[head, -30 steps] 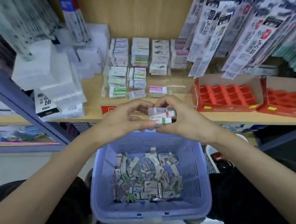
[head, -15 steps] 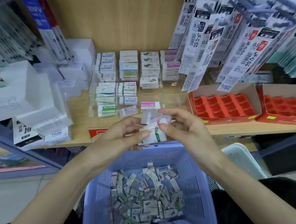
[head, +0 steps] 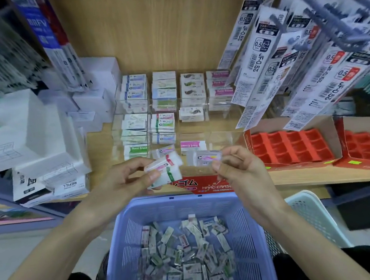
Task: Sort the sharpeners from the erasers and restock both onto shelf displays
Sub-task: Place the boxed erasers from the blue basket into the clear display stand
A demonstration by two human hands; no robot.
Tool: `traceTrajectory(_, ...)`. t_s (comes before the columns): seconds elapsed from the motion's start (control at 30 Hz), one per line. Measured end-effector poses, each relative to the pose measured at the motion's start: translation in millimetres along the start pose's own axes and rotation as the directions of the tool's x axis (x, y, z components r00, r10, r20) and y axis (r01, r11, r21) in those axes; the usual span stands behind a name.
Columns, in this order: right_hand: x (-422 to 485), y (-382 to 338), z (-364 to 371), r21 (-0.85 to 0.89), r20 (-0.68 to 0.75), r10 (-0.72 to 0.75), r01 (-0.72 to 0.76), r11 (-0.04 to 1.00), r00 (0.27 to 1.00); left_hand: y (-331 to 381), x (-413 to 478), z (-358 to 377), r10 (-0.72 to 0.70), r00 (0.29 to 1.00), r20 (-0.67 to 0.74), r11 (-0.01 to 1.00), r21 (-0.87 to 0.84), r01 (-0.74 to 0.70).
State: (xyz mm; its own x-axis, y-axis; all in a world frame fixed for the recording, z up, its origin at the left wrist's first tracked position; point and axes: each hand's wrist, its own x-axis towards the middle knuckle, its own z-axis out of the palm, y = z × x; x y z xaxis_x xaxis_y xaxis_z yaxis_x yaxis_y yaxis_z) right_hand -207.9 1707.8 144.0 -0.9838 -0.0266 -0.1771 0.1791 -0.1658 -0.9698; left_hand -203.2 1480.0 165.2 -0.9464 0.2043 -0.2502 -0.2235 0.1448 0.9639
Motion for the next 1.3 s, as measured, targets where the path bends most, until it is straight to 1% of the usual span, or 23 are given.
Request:
traceTrajectory(0.07,2.2,2.5,2.3,0.037,0.035,0.017,-0.018,0.999,0.999,-3.2,-1.5,-6.6,-0.019,0.997,-0.081,1.0,-0.011,0.018)
traceTrajectory(0.13,3.8,4.2,7.6,0.088,0.068,0.04,-0.046,0.995,0.997,-6.6,-1.7,-13.7,-0.031,0.991,-0.128,0.999,-0.034,0.027)
traceTrajectory(0.23,10.8,4.0,19.4,0.129,0.045,0.125,-0.13,0.983,0.991,-9.5,-2.2,-21.7,-0.051,0.986,-0.158,0.998,-0.055,0.043)
traceTrajectory(0.33,19.8,2.8,37.7,0.14,0.03,0.198,-0.2,0.97,0.98,-16.1,-0.2,-32.7,-0.124,0.961,-0.245,0.987,-0.13,0.095)
traceTrajectory(0.4,25.5,1.9,51.5,0.15,0.051,0.224,-0.229,0.962,0.973,-20.6,2.9,-42.4,-0.151,0.946,-0.287,0.979,-0.175,0.103)
traceTrajectory(0.47,31.7,4.1,61.7,0.043,0.073,0.205,-0.208,0.977,0.976,-21.8,4.2,-49.5,-0.153,0.943,-0.296,0.977,-0.191,0.099)
traceTrajectory(0.57,39.1,6.5,72.6,-0.107,0.081,0.141,-0.131,0.985,0.987,-20.0,7.7,-52.1,-0.124,0.949,-0.291,0.978,-0.199,0.067)
traceTrajectory(0.73,40.2,6.9,79.7,-0.205,0.143,0.018,0.012,0.979,0.99,-18.0,10.2,-51.2,-0.088,0.948,-0.306,0.98,-0.198,0.027)
traceTrajectory(0.8,39.8,8.1,81.8,-0.255,0.127,-0.01,0.043,0.966,0.992,-18.8,9.5,-49.9,-0.09,0.951,-0.295,0.98,-0.198,0.031)
traceTrajectory(0.9,42.5,10.1,83.2,-0.312,-0.005,-0.046,0.042,0.949,0.999,-19.4,9.7,-48.7,-0.091,0.951,-0.296,0.981,-0.191,0.034)
traceTrajectory(0.97,44.8,12.7,81.7,-0.34,-0.109,-0.065,0.024,0.94,0.992,-18.9,11.2,-47.2,-0.088,0.951,-0.297,0.983,-0.183,0.034)
traceTrajectory(1.03,47.8,15.0,79.8,-0.394,-0.174,-0.086,0.011,0.919,0.981,-17.4,12.8,-45.2,-0.087,0.953,-0.29,0.985,-0.171,0.038)
traceTrajectory(1.1,50.3,15.0,80.1,-0.454,-0.188,-0.088,-0.007,0.891,0.978,-16.8,13.3,-43.7,-0.087,0.954,-0.288,0.984,-0.172,0.038)
traceTrajectory(1.23,53.9,12.7,85.4,-0.54,-0.146,-0.059,-0.03,0.841,0.988,-17.9,11.4,-45.8,-0.079,0.951,-0.299,0.986,-0.162,0.031)
traceTrajectory(1.3,54.9,13.6,87.5,-0.665,-0.107,-0.088,-0.005,0.747,0.99,-18.8,10.5,-48.3,-0.087,0.948,-0.307,0.985,-0.169,0.036)
